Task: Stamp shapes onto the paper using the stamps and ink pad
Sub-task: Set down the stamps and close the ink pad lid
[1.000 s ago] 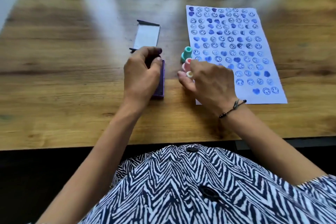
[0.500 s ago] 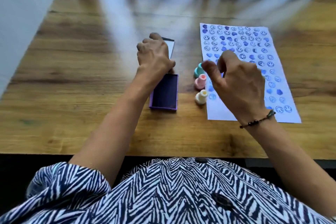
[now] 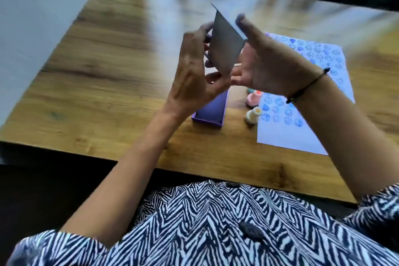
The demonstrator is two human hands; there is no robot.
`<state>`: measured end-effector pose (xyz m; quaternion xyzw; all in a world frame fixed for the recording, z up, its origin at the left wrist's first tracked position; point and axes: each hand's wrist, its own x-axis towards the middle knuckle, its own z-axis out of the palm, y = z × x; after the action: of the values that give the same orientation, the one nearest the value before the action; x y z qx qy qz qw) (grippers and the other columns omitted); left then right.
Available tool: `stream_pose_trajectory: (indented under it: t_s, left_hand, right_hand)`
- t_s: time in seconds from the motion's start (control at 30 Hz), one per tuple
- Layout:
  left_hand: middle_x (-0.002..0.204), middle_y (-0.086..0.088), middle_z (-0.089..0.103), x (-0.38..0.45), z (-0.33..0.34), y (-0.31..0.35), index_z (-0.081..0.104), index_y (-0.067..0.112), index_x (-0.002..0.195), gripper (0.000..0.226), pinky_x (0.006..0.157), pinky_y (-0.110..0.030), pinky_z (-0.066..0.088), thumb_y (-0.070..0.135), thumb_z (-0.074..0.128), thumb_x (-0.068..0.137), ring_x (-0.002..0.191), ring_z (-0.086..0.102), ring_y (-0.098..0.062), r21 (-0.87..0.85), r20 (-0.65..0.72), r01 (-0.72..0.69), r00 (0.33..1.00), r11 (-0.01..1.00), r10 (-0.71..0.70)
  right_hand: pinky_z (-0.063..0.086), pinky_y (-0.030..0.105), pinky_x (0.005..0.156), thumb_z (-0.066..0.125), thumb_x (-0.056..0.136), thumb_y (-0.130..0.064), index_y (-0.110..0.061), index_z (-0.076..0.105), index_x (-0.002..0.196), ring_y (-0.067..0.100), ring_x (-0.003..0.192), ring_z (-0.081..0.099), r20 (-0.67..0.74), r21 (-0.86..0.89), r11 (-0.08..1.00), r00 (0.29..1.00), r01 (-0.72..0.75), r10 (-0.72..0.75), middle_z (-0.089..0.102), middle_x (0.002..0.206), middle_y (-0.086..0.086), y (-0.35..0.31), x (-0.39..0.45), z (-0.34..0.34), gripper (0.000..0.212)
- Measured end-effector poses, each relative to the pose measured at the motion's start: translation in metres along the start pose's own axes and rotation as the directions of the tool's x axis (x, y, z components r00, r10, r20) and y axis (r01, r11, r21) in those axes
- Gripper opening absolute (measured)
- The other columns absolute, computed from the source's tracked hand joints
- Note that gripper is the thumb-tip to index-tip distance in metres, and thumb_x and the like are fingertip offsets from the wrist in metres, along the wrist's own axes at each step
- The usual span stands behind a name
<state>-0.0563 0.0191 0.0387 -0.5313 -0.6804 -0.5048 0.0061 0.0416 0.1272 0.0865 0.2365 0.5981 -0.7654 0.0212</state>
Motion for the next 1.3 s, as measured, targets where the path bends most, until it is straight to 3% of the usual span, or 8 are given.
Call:
stream_pose_trajectory:
  t_s: [0.1,0.23,0.3,0.4,0.53,0.67,1.03,1.3]
  left_hand:
    - [0.107,-0.036,0.05,-0.006,-0.001,-0.001,0.04,-0.02,0.117,0.061,0.087,-0.003,0.036,0.014,0.062,0.072,0.102,0.038,-0.016,0.094,-0.046,-0.036,0.998,0.995,0.041]
    - [0.117,-0.035,0.049,-0.017,-0.009,-0.007,0.035,-0.019,0.125,0.064,0.1,-0.035,0.037,0.011,0.062,0.075,0.112,0.039,-0.028,0.253,0.051,-0.017,0.999,0.967,0.004]
    - [0.13,-0.03,0.042,-0.027,-0.02,-0.013,0.029,-0.01,0.133,0.067,0.108,-0.039,0.032,0.015,0.061,0.08,0.124,0.039,-0.034,0.298,0.119,0.038,0.99,0.954,-0.077]
    - [0.131,-0.021,0.047,-0.048,-0.037,-0.024,0.03,0.0,0.137,0.06,0.107,-0.029,0.031,0.004,0.055,0.083,0.125,0.044,-0.031,0.249,0.064,0.257,0.958,0.934,-0.281]
    - [0.11,-0.013,0.067,-0.064,-0.045,-0.02,0.041,0.008,0.133,0.052,0.096,-0.032,0.048,-0.004,0.045,0.083,0.105,0.062,-0.021,0.021,0.05,0.493,0.869,0.87,-0.493]
    - [0.108,-0.015,0.069,-0.064,-0.036,-0.013,0.04,0.006,0.132,0.051,0.1,-0.038,0.047,-0.006,0.043,0.082,0.105,0.063,-0.023,-0.046,0.12,0.529,0.845,0.848,-0.521]
    - [0.118,-0.009,0.067,-0.059,-0.019,-0.005,0.039,0.009,0.135,0.052,0.091,-0.018,0.038,0.0,0.047,0.085,0.107,0.061,-0.017,0.095,0.145,0.519,0.837,0.85,-0.527]
    - [0.118,-0.009,0.067,-0.06,-0.013,0.001,0.04,0.009,0.135,0.055,0.098,-0.025,0.042,-0.003,0.046,0.081,0.112,0.061,-0.02,0.069,0.144,0.566,0.809,0.821,-0.57]
  right_hand:
    - [0.038,0.049,0.104,0.073,0.056,-0.056,-0.006,0.046,0.127,0.037,0.11,0.053,0.096,-0.123,0.992,0.995,-0.012,0.024,0.046,0.132,0.031,-0.007,-0.006,0.001,0.091]
    - [0.045,0.042,0.09,0.066,0.073,-0.031,-0.016,0.051,0.099,0.025,0.092,0.055,0.036,-0.33,0.94,0.997,0.082,-0.075,0.059,0.099,0.013,-0.014,-0.003,0.014,0.034]
    - [0.043,0.04,0.088,0.078,0.068,-0.031,-0.014,0.044,0.107,0.026,0.096,0.053,-0.016,-0.628,0.771,0.989,0.106,-0.149,0.055,0.102,0.012,-0.007,0.0,0.014,0.054]
    - [0.04,0.042,0.097,0.078,0.064,-0.035,-0.011,0.033,0.124,0.031,0.112,0.046,-0.007,-0.947,0.315,0.979,0.058,-0.203,0.049,0.123,0.014,0.017,0.004,0.015,0.079]
    - [0.034,0.037,0.092,0.076,0.063,-0.039,-0.012,0.03,0.129,0.032,0.114,0.041,0.009,-0.982,0.183,0.979,0.047,-0.204,0.046,0.126,0.015,0.048,0.006,0.024,0.084]
    - [0.036,0.04,0.095,0.076,0.061,-0.043,-0.012,0.032,0.127,0.034,0.115,0.039,-0.024,-0.987,0.161,0.983,0.006,-0.184,0.046,0.128,0.016,0.057,0.008,0.023,0.085]
    - [0.037,0.039,0.091,0.075,0.059,-0.046,-0.011,0.034,0.124,0.033,0.113,0.039,-0.077,-0.991,0.122,0.981,-0.055,-0.177,0.046,0.125,0.016,0.06,0.006,0.027,0.085]
    - [0.039,0.04,0.091,0.076,0.06,-0.045,-0.01,0.034,0.121,0.034,0.111,0.042,-0.1,-0.991,0.107,0.98,-0.082,-0.171,0.048,0.121,0.017,0.058,0.015,0.041,0.082]
